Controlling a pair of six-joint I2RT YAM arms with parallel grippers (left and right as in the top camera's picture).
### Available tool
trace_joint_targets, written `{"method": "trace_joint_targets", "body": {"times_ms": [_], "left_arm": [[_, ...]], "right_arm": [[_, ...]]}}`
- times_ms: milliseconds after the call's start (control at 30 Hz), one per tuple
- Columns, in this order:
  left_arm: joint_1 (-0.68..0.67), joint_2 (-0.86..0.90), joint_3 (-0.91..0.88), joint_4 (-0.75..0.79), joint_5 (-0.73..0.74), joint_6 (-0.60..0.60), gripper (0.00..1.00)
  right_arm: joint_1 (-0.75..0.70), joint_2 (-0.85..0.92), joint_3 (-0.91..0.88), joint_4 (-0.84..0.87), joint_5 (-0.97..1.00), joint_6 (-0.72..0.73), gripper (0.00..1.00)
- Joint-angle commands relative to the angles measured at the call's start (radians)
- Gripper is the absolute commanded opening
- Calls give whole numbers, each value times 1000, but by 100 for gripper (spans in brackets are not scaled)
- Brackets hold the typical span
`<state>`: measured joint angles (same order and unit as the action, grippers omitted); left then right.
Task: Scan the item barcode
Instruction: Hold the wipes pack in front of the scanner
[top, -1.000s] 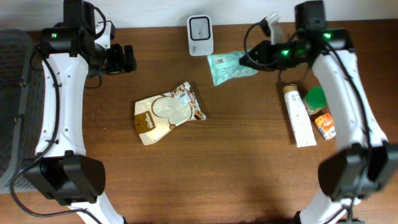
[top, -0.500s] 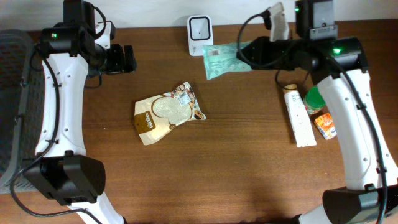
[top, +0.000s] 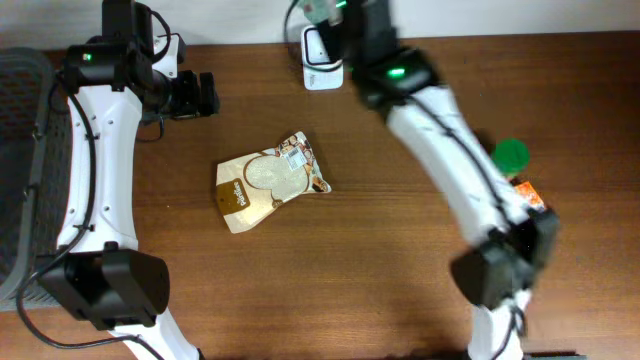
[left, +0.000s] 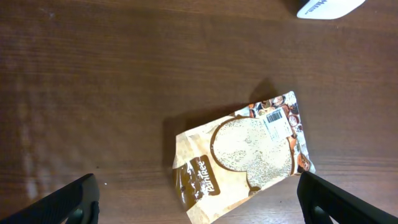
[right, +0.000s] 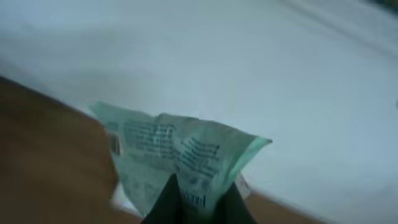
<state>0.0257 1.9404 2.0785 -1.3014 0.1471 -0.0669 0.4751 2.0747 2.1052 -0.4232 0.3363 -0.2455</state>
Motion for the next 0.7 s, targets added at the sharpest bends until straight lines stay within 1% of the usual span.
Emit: {"method": "trace_joint_targets", "body": {"times_ms": [0,100,167,267,333,433,667], "left_arm": [[3,2,1,-2,10,19,99],[3,2,1,-2,11,19,99],[3,2,1,-2,10,19,99],[1,2,1,-2,10,19,99],[1,2,1,-2,10,19,99],[1,2,1,-2,10,19,99],[2,2,1,-2,10,19,99]], "right_arm": [[16,139,7,179,269,-418,4],[15,224,7,336,286,-637,4],[14,272,7,437,286,-743,4],[9,321,7,555,273,-828,4],[2,343,7,592,234,-832,4],[-12,369,7,597,182,-832,4],[-24,385,6,590,171,-831,4]]}}
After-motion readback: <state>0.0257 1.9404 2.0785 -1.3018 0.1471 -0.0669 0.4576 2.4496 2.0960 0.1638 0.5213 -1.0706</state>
